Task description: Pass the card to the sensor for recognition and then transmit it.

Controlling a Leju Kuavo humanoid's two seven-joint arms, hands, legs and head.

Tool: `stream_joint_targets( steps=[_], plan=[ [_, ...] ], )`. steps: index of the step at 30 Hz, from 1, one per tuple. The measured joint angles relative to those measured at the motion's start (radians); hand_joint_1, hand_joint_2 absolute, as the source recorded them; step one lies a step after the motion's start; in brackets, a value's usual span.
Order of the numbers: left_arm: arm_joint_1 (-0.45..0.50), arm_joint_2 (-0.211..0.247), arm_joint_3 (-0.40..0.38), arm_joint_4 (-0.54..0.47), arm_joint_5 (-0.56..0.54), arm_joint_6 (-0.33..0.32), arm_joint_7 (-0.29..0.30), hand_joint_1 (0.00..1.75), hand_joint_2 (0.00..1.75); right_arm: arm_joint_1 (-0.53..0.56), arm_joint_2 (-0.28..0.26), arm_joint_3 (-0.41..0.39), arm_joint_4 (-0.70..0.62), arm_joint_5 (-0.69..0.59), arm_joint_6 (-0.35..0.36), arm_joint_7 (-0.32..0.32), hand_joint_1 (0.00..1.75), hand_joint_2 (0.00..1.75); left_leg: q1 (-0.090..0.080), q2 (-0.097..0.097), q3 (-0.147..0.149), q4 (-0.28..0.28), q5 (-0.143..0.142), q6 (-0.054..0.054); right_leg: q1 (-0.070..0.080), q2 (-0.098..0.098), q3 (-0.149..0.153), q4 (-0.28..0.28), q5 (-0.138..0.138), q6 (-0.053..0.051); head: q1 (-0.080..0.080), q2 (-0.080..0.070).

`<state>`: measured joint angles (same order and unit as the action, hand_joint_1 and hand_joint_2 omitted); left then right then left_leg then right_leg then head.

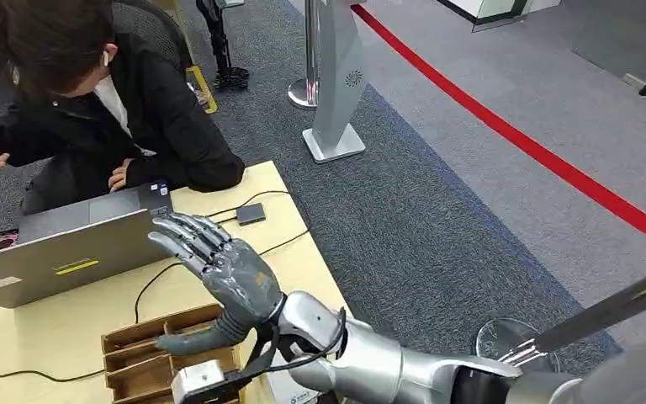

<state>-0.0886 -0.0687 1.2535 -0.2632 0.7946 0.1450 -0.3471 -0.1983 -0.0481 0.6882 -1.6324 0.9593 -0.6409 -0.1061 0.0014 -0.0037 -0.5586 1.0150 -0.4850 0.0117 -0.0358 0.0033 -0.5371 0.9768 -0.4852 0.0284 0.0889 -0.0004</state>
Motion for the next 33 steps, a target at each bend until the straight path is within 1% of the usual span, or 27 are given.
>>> stream_joint_targets(
  steps=[3, 5, 9, 13, 15, 19, 24, 31, 33],
  plan=[
    [0.002, -0.001, 0.008, 0.0, 0.0, 0.0, 0.005, 0.0, 0.0, 0.07, -0.007, -0.017, -0.051, -0.056, -0.04, -0.043, 0.0, 0.0, 0.0, 0.0, 0.0, 0.0, 0.0, 0.0, 0.0, 0.0, 0.0, 0.0, 0.0, 0.0, 0.0, 0.0],
    [0.002, -0.001, 0.015, 0.0, 0.0, 0.0, 0.006, 0.0, 0.0, 0.108, -0.013, -0.029, -0.08, -0.08, -0.052, -0.062, 0.0, 0.0, 0.0, 0.0, 0.0, 0.0, -0.001, -0.001, 0.0, 0.0, 0.0, 0.0, 0.0, 0.0, 0.0, 0.0],
    [0.002, -0.003, 0.02, 0.0, 0.0, 0.0, 0.006, 0.0, 0.0, 0.149, -0.022, -0.047, -0.121, -0.097, -0.053, -0.077, 0.0, 0.0, 0.0, 0.0, 0.0, 0.0, -0.001, -0.001, 0.0, 0.0, 0.0, 0.0, 0.0, 0.0, 0.0, 0.0],
    [0.007, -0.005, 0.028, 0.0, 0.0, 0.001, 0.007, 0.0, 0.0, 0.222, -0.026, -0.082, -0.173, -0.177, -0.054, -0.133, 0.0, 0.0, 0.0, -0.001, 0.0, 0.0, -0.001, -0.001, 0.0, -0.001, 0.0, 0.0, -0.001, 0.0, 0.0, 0.0],
    [0.012, -0.005, 0.031, 0.0, 0.0, 0.002, 0.007, 0.0, 0.0, 0.253, -0.029, -0.101, -0.196, -0.189, -0.055, -0.148, 0.0, 0.0, 0.0, 0.0, 0.0, 0.0, -0.002, -0.002, 0.0, 0.001, 0.0, 0.0, 0.0, 0.0, 0.0, 0.0],
    [0.013, -0.005, 0.039, 0.0, 0.0, 0.002, 0.007, 0.0, 0.0, 0.287, -0.033, -0.121, -0.223, -0.199, -0.055, -0.155, 0.0, 0.0, 0.0, 0.0, 0.0, 0.0, -0.002, -0.002, 0.0, 0.0, 0.0, 0.0, -0.001, 0.0, 0.0, 0.0],
    [0.013, -0.007, 0.042, 0.0, 0.0, 0.003, 0.007, 0.0, 0.0, 0.3, -0.037, -0.127, -0.237, -0.2, -0.055, -0.155, 0.0, 0.0, 0.0, 0.0, 0.0, 0.0, -0.001, -0.002, 0.0, 0.001, 0.0, 0.0, -0.001, 0.0, 0.0, 0.0],
    [0.016, -0.009, 0.048, 0.0, 0.0, 0.008, 0.007, 0.0, 0.0, 0.377, -0.037, -0.165, -0.27, -0.362, -0.052, -0.242, 0.0, 0.0, 0.0, 0.0, 0.0, 0.0, -0.002, -0.002, 0.0, 0.0, 0.0, 0.0, -0.001, 0.0, 0.0, 0.0],
    [0.017, -0.01, 0.051, 0.0, 0.0, 0.01, 0.007, 0.0, 0.0, 0.402, -0.038, -0.172, -0.281, -0.432, -0.044, -0.275, 0.0, 0.0, 0.0, 0.0, 0.0, 0.0, -0.002, -0.002, 0.0, 0.0, 0.0, 0.0, -0.002, 0.0, 0.0, 0.0]
  ],
)
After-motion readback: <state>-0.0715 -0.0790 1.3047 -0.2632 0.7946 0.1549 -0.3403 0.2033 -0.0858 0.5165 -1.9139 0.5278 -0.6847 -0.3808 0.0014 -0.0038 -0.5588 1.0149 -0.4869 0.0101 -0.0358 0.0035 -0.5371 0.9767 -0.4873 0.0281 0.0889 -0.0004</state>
